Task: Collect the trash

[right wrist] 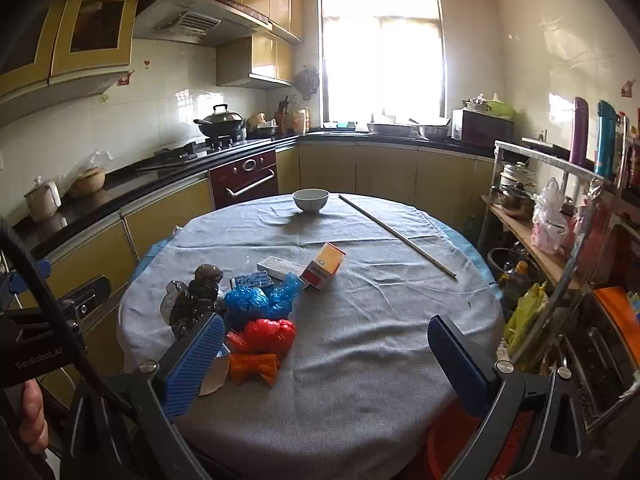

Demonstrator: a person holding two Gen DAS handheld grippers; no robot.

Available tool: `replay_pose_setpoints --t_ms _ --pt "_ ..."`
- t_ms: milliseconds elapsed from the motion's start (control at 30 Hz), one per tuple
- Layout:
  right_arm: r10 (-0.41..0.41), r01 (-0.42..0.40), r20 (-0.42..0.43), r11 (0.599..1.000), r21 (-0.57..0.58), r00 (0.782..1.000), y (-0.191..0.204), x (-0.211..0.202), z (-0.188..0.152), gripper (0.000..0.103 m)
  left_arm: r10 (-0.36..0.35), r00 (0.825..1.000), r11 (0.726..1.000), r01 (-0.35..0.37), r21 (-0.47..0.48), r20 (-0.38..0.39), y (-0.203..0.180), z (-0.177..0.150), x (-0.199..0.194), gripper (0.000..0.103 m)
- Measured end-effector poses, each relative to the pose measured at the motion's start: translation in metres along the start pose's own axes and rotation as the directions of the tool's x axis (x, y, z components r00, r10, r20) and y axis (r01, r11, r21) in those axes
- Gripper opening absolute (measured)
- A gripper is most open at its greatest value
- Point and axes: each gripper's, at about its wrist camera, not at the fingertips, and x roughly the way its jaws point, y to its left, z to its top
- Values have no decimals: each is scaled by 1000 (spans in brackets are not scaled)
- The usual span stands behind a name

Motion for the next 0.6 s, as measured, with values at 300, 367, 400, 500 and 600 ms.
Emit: replay_pose_setpoints --t_ms 300,367,400,500,600 --pt "-28 28 -40 1000 7 999 -4 6 -4 103 12 999 1000 -12 15 -38 -6 -6 7 103" --pt "-27 28 -47 1000 11 999 -5 7 -5 103 13 999 1000 -12 26 -44 -9 -7 8 103" --pt "-28 29 -50 1000 12 998 -5 8 -5 103 12 999 999 -11 30 -46 -10 -8 8 103" --pt "-36 37 -55 999 6 998 -5 9 -6 103 12 999 999 -10 38 -51 -13 -9 10 103" --pt "-41 41 -62 999 6 997 -5 11 -8 103 10 998 999 -7 42 -61 -15 -11 12 103"
